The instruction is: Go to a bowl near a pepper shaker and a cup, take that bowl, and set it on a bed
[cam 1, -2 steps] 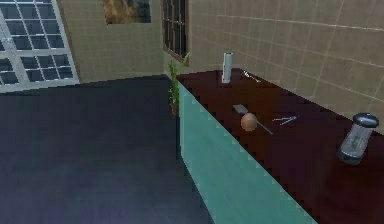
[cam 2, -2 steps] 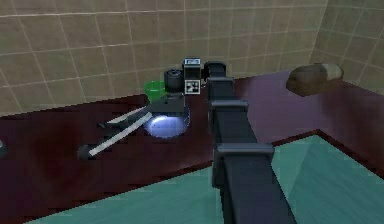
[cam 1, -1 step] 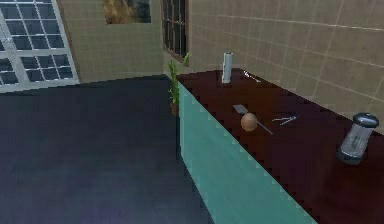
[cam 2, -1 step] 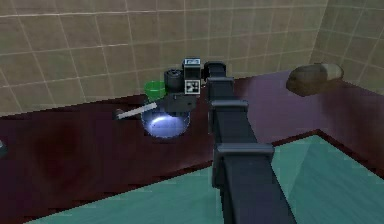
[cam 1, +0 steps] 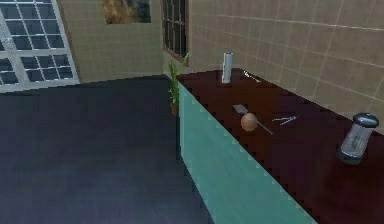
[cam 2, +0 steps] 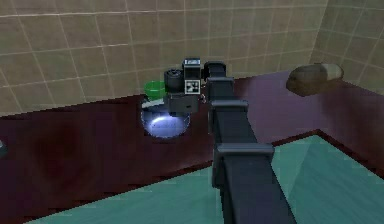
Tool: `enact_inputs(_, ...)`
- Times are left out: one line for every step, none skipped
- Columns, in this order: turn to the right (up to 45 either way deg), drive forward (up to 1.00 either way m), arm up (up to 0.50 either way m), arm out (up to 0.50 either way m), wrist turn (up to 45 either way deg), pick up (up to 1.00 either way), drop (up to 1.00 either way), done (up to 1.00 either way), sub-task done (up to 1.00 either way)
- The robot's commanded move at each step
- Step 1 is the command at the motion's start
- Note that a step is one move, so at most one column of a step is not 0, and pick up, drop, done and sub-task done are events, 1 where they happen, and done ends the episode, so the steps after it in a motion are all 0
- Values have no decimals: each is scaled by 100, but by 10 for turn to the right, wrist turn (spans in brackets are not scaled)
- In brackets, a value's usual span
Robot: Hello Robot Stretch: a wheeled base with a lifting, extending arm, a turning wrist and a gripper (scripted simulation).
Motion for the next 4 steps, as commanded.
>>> enact_inputs(0,0,-12,0,0,0,0,0,0)
enact_inputs(0,0,0,0,0,100,0,0,0)
enact_inputs(0,0,10,0,0,0,0,0,0)
enact_inputs(0,0,2,0,0,0,0,0,0)
